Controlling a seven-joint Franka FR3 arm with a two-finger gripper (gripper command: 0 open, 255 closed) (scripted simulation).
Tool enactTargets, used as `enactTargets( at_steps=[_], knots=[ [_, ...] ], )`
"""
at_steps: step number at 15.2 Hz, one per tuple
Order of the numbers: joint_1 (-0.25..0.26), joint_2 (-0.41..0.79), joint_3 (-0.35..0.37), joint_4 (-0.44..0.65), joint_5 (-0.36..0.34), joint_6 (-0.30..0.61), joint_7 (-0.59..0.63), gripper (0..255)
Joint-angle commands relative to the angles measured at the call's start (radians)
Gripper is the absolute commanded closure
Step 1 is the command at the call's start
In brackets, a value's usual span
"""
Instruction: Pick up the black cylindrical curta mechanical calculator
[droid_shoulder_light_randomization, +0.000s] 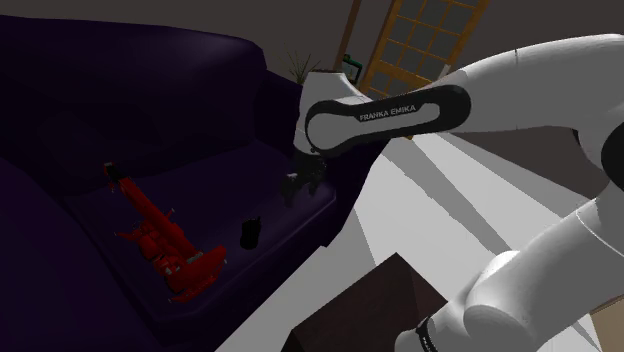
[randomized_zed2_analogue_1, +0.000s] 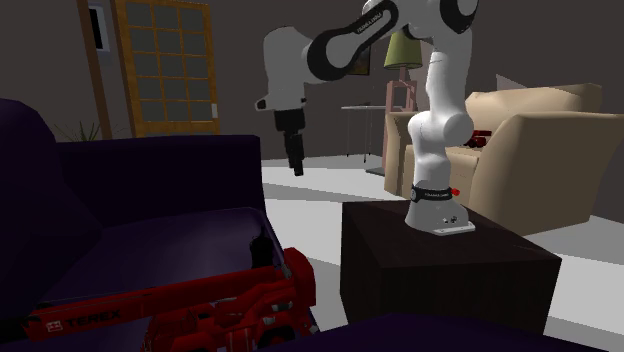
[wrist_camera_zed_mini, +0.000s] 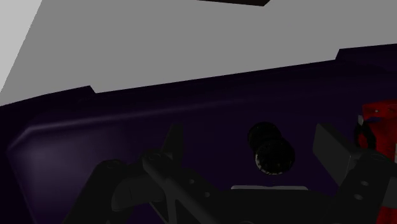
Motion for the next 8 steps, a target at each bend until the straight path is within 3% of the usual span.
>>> enactTargets(
  at_steps=[1, 8],
  knots=[
    [0.007, 0.087, 0.013, 0.047, -0.022, 0.032, 0.034, 0],
    [0.049, 0.373, 0.020, 0.240, -0.108, 0.096, 0.130, 0]
  ],
)
